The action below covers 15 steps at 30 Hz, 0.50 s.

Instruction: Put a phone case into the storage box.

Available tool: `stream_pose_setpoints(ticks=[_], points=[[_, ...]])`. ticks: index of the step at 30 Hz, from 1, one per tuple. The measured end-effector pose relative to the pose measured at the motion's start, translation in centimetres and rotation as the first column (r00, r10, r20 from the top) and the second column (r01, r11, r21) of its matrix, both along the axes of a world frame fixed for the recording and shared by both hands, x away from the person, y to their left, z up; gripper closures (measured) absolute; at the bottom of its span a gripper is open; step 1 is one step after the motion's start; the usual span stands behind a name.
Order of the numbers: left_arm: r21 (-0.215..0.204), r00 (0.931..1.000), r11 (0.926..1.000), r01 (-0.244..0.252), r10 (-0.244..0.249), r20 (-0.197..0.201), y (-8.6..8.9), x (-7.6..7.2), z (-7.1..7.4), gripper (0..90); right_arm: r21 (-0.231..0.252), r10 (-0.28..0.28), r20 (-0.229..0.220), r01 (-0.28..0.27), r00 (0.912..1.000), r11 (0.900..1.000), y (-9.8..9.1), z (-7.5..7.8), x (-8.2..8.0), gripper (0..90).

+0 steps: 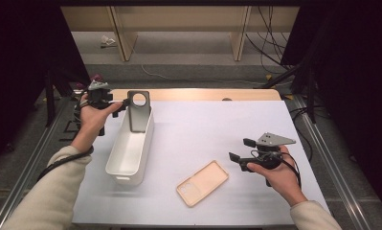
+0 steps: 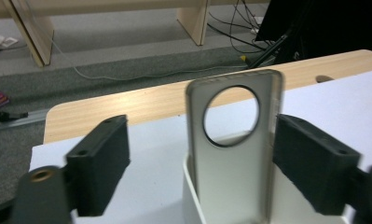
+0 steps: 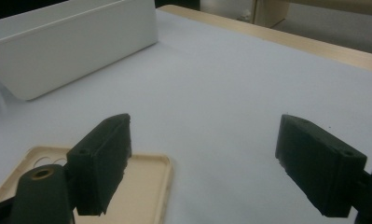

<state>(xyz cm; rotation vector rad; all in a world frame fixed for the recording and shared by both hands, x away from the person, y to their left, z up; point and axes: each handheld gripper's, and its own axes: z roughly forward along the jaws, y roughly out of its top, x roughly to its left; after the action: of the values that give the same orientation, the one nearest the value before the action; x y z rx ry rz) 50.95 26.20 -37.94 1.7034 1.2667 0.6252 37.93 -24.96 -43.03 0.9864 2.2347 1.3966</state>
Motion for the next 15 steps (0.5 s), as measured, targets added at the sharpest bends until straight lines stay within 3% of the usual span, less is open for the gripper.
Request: stream_pose_setpoints(ticks=[8, 15], points=[[-0.025, 0.9946, 0.9973, 0.070, -0.068, 0.078, -1.1, -5.6, 1.5, 9.7, -0.019, 0.005, -0.008, -0.005, 1.0000, 0.9998, 0.3, -0.2, 0.1, 22.9], [-0.038, 0.9822, 0.9844, 0.171, -0.168, 0.084, -3.6, -10.6, 0.9, 4.3, -0.041, 0.014, -0.015, -0.015, 0.9998, 0.9990, 0.6, -0.3, 0.3, 25.7]])
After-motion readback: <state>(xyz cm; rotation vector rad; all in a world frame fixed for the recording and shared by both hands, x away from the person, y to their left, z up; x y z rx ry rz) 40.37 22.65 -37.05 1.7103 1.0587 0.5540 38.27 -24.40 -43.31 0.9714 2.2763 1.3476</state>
